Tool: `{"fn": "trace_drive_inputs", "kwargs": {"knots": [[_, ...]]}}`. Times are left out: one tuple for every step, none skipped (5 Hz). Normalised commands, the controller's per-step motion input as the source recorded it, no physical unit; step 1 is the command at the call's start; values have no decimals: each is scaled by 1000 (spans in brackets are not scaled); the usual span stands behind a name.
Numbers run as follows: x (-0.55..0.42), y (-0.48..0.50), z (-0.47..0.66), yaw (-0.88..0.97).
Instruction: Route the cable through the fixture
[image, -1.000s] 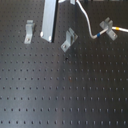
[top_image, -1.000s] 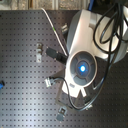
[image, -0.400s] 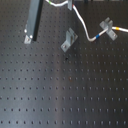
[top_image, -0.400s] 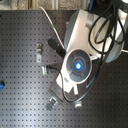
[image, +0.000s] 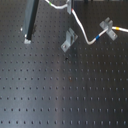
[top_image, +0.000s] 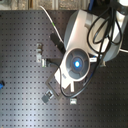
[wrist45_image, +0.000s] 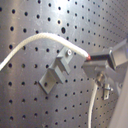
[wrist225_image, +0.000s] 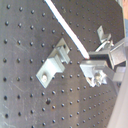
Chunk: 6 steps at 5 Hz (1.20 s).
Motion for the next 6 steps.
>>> {"fn": "trace_drive_inputs", "kwargs": {"knots": [[-195,-192,355,0],[-17,-17,1,0],[-300,81,526,240],[-8,10,17,0],[62,54,204,151],[71,61,275,357]]}}
